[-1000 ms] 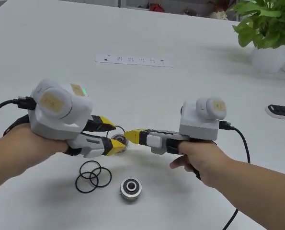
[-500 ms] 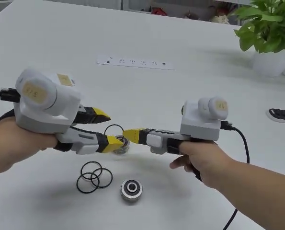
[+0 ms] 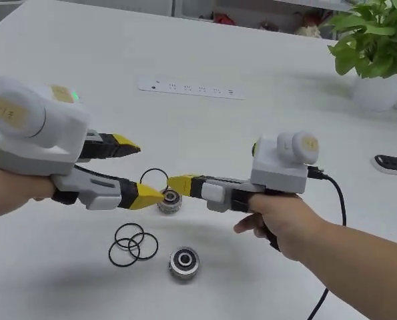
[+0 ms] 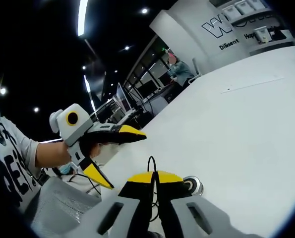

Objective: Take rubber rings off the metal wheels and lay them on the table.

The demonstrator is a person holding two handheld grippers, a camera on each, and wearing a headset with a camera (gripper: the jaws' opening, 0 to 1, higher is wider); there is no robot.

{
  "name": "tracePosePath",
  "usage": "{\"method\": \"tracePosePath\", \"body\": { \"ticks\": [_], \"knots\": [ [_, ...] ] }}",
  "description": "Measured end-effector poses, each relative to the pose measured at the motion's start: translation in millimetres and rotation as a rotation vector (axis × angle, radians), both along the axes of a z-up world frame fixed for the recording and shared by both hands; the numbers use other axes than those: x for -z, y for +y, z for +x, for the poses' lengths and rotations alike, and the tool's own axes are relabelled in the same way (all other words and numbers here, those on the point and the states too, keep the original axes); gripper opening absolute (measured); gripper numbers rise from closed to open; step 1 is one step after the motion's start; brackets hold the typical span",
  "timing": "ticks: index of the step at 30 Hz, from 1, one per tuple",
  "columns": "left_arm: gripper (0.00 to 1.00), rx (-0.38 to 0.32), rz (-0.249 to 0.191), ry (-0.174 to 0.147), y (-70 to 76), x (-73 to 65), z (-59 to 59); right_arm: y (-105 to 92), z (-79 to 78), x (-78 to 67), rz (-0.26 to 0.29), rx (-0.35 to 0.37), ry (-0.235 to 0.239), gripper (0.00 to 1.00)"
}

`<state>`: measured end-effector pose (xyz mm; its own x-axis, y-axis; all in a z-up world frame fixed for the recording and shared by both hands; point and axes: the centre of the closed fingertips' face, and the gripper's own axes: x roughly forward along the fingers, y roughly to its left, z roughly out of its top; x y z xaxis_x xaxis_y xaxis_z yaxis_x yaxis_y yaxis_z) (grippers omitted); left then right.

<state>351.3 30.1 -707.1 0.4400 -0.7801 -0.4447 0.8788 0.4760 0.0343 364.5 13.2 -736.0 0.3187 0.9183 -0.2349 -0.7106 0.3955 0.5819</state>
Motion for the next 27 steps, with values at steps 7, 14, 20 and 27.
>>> {"method": "tracePosePath", "body": {
  "ticks": [7, 14, 20, 27],
  "knots": [
    [0.63, -0.006, -0.011, -0.007, 9.2, -6.9, -4.9, 4.6, -4.7, -5.8, 0.010, -0.018, -0.002, 0.00],
    [0.68, -0.015, -0.018, -0.004, 17.6, -9.5, -10.4, 6.5, -8.6, -7.4, 0.012, -0.030, 0.001, 0.00],
    [0.74, -0.017, -0.017, -0.001, 25.5, -9.5, -17.2, 8.4, -11.2, -7.9, 0.013, -0.040, 0.006, 0.00],
    [0.76, -0.033, -0.025, 0.004, 34.6, -10.9, -23.7, 12.5, -17.0, -8.6, 0.014, -0.057, 0.015, 0.00]
  ]
}}
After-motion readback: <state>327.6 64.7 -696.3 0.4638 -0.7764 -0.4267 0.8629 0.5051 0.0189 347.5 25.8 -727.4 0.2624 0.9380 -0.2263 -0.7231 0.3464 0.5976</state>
